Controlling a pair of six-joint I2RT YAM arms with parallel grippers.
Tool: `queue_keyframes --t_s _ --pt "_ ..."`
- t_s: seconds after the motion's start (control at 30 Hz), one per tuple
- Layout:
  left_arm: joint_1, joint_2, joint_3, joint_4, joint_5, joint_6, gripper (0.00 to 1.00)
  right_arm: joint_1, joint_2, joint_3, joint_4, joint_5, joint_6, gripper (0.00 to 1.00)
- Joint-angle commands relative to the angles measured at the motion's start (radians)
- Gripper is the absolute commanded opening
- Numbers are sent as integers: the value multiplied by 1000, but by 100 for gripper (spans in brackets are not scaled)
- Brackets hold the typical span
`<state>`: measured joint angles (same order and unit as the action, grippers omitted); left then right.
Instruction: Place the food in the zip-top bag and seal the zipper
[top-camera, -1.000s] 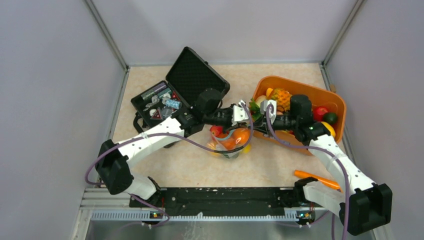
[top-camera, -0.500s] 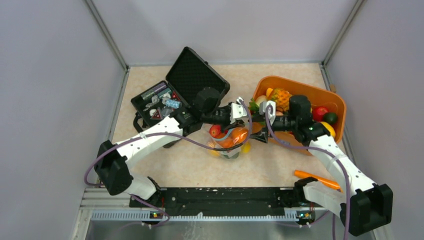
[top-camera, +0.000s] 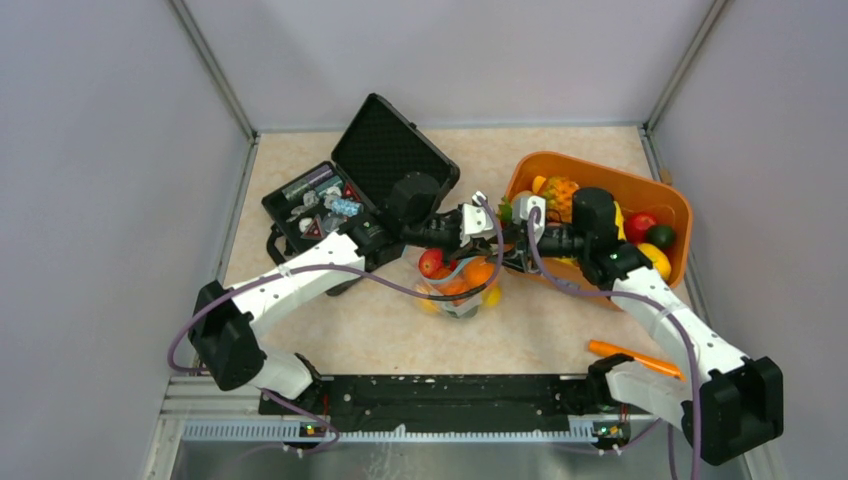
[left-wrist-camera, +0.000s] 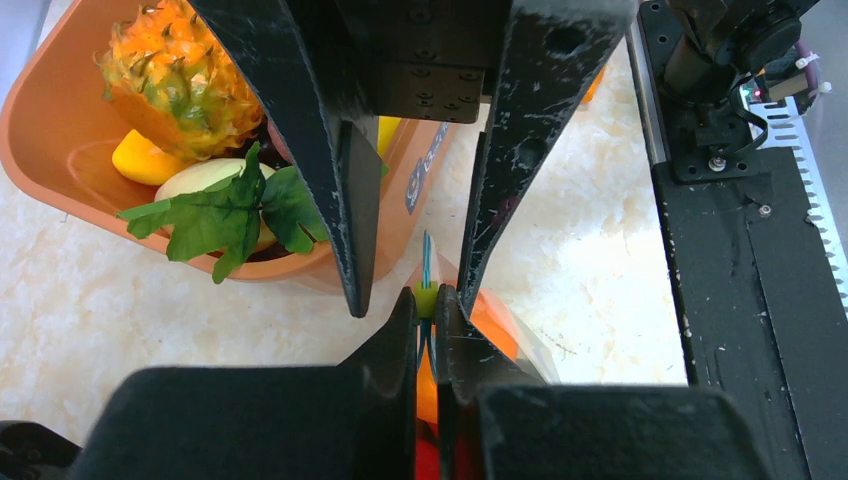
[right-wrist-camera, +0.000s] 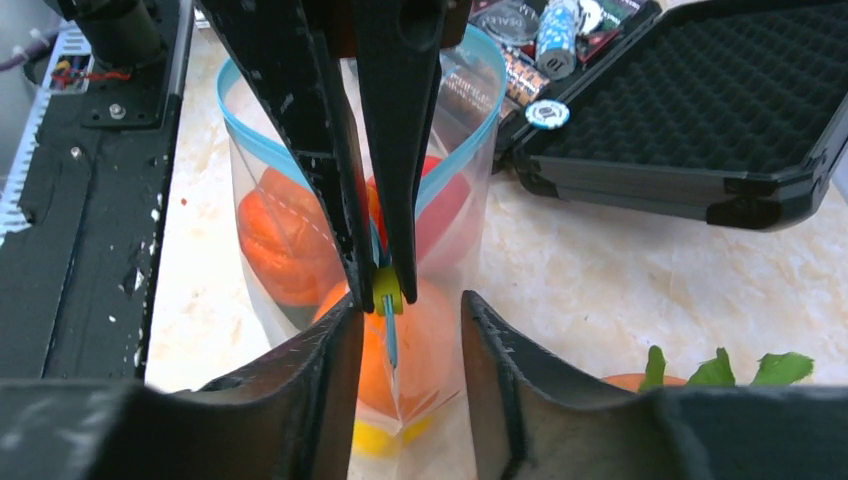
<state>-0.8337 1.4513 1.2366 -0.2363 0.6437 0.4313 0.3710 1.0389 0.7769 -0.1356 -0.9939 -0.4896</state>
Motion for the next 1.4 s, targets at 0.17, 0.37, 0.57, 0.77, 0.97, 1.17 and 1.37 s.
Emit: queue_keyframes --t_s 0.17,0.37,0.57,0.77,0.97,1.17,1.37 --pt "-1 -34 39 31 36 -11 0 13 8 4 32 -4 -14 26" --pt "-2 -39 38 12 38 -3 0 13 7 5 60 17 3 0" --pt "2 -40 35 -53 -23 45 0 13 -14 15 36 13 -18 0" --pt "37 -61 11 -134 -100 82 0 13 -28 10 44 -18 -11 0" --pt "55 -99 -23 -108 -103 72 0 13 -25 10 40 -17 -17 0" --pt "66 -104 -30 -142 -115 79 0 13 -35 12 28 -7 -22 0" --pt "67 -113 -31 -78 -57 44 0 14 -34 -2 65 4 13 32"
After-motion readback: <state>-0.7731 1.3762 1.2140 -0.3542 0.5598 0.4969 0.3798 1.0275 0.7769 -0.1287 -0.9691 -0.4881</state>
